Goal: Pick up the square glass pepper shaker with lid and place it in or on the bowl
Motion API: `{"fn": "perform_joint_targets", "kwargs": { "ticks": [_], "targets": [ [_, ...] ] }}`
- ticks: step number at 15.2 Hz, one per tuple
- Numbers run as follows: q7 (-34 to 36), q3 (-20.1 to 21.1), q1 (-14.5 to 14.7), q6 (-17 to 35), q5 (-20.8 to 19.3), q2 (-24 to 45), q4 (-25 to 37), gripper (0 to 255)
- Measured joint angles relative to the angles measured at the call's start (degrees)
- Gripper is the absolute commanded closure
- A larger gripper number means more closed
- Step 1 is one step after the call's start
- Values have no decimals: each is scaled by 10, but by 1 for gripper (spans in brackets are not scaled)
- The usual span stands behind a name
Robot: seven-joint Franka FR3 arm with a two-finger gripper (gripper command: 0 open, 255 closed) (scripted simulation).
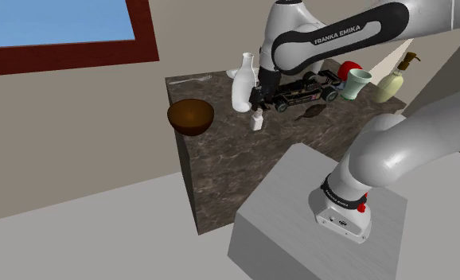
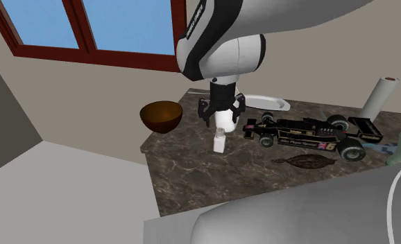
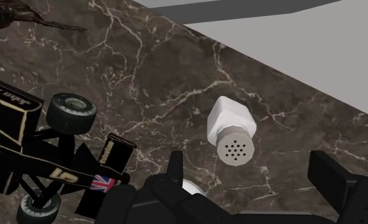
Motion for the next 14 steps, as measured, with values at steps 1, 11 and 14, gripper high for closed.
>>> {"fn": "perform_joint_targets", "kwargs": {
  "ticks": [1, 11, 14],
  "targets": [
    [0, -1, -1, 11, -1, 7, -3, 0],
    [2, -5, -3, 85, -6, 51, -34, 0],
    [2, -5, -3, 86, -6, 51, -34, 0]
  ]
}}
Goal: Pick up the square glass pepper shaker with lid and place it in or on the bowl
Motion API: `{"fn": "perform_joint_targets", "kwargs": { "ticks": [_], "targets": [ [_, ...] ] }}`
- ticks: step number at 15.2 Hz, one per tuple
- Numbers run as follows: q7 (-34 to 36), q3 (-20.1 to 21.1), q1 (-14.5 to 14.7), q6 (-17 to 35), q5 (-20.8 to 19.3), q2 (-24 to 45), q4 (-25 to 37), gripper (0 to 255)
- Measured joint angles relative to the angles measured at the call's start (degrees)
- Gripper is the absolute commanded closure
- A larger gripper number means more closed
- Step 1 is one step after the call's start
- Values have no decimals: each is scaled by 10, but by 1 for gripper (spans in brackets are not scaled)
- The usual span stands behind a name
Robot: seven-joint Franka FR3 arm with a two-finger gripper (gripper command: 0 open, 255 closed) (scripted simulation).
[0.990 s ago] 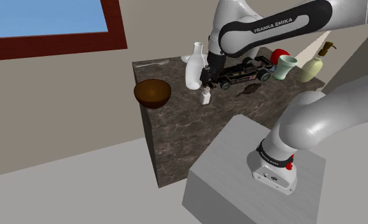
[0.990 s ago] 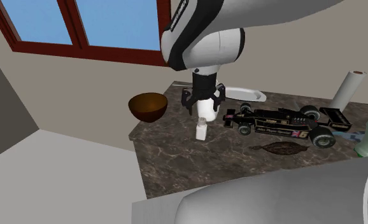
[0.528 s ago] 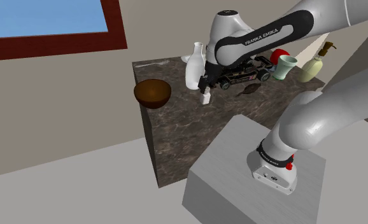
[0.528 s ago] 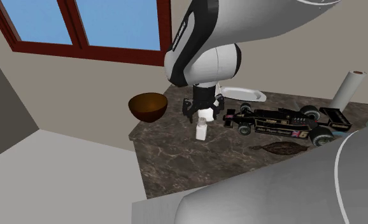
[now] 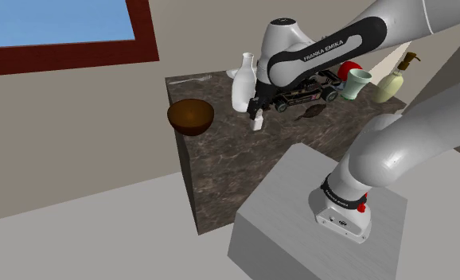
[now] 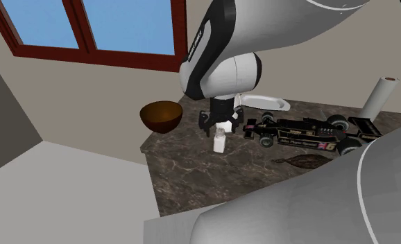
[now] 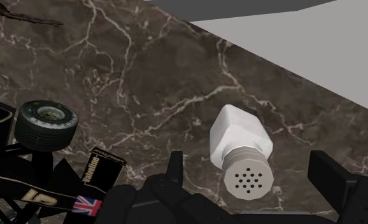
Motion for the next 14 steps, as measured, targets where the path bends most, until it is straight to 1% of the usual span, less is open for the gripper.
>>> {"fn": "perform_joint_targets", "kwargs": {
  "ticks": [1, 11, 14],
  "targets": [
    [0, 0, 0, 0, 0, 0, 0, 255],
    [0, 0, 0, 0, 0, 0, 0, 255],
    [-1, 1, 0, -19, 1, -11, 9, 255]
  ]
}}
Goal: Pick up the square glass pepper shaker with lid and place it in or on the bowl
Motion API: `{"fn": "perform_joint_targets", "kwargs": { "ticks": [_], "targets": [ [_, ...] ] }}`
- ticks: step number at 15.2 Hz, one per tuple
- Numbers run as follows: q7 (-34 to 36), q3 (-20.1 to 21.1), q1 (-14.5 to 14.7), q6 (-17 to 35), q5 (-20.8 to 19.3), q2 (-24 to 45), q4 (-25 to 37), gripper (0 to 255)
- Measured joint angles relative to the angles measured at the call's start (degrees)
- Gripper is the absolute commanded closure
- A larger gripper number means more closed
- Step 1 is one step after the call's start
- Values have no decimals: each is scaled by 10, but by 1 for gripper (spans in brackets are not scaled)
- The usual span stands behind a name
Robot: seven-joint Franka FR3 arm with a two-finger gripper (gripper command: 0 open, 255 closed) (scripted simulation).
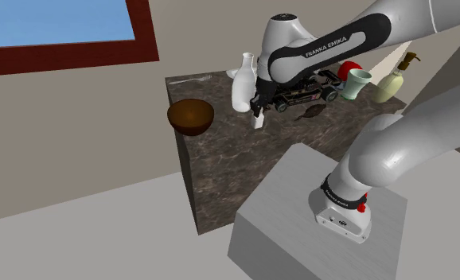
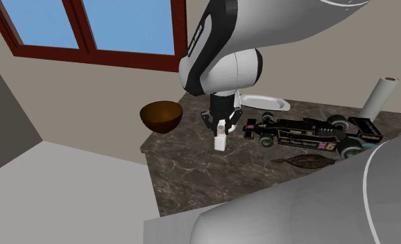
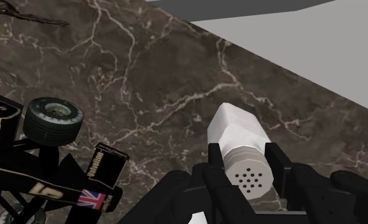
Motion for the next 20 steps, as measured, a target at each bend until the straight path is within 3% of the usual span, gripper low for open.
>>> {"fn": "perform_joint_targets", "kwargs": {
  "ticks": [20],
  "targets": [
    [-8, 8, 4, -176, 10, -69, 107, 255]
  ]
}}
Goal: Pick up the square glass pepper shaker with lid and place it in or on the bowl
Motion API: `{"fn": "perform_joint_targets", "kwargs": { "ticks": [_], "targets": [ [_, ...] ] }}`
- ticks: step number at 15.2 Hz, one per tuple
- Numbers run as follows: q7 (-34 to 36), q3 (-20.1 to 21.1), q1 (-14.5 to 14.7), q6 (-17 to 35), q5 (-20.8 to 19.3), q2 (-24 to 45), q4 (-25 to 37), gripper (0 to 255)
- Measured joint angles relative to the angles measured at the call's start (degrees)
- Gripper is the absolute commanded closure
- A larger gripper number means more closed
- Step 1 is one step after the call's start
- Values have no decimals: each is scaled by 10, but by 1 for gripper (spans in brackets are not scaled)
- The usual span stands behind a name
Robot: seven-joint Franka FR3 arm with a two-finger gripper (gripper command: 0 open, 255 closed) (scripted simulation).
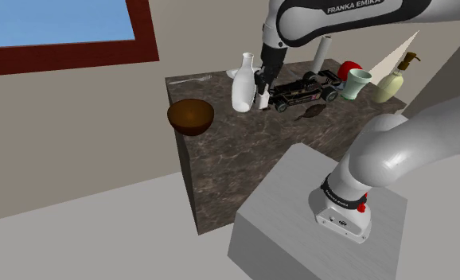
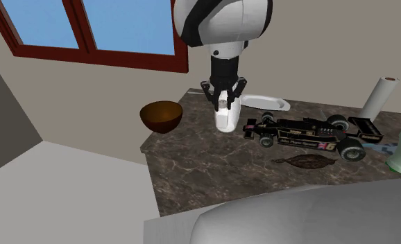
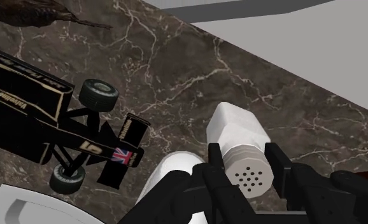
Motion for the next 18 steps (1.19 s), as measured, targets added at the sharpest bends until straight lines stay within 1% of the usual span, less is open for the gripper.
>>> {"fn": "perform_joint_targets", "kwargs": {
  "ticks": [10, 15, 16, 18],
  "targets": [
    [-5, 3, 1, -80, 3, -11, 69, 255],
    [35, 34, 18, -84, 19, 46, 127, 255],
    [44, 42, 22, -88, 22, 67, 152, 255],
    [62, 55, 29, -89, 27, 96, 180, 255]
  ]
}}
